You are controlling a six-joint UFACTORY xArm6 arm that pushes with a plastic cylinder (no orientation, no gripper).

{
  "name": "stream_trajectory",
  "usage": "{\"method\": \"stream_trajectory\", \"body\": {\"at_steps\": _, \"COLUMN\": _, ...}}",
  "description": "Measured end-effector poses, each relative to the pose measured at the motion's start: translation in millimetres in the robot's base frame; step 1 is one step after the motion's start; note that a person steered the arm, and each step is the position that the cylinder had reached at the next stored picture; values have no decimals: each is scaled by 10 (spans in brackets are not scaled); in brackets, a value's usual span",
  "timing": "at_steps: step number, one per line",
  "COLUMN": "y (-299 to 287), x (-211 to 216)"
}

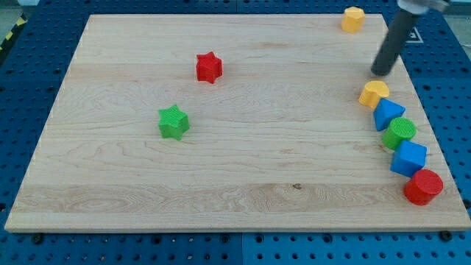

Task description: Move the red star towards the yellow heart

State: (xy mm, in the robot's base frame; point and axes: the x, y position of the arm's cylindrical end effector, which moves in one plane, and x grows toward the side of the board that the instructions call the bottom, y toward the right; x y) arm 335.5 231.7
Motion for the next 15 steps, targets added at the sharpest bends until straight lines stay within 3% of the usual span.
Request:
{"method": "stream_trajectory", "body": {"at_steps": 3, "y": -2911, "x": -313}}
{"method": "stream_trajectory", "body": {"at_steps": 4, "y": -3379, "x": -207}}
{"method": "stream_trajectory", "body": {"at_steps": 6, "y": -3333, "x": 66}}
{"method": "stream_trajectory", "body": {"at_steps": 8, "y": -2617, "x": 137}}
{"method": "stream_trajectory", "body": {"at_steps": 10, "y": -2382, "x": 455}}
{"method": "stream_trajectory", "body": {"at_steps": 12, "y": -1907, "x": 320}}
{"method": "stream_trajectory", "body": {"at_steps": 15, "y": -1714, "x": -19}}
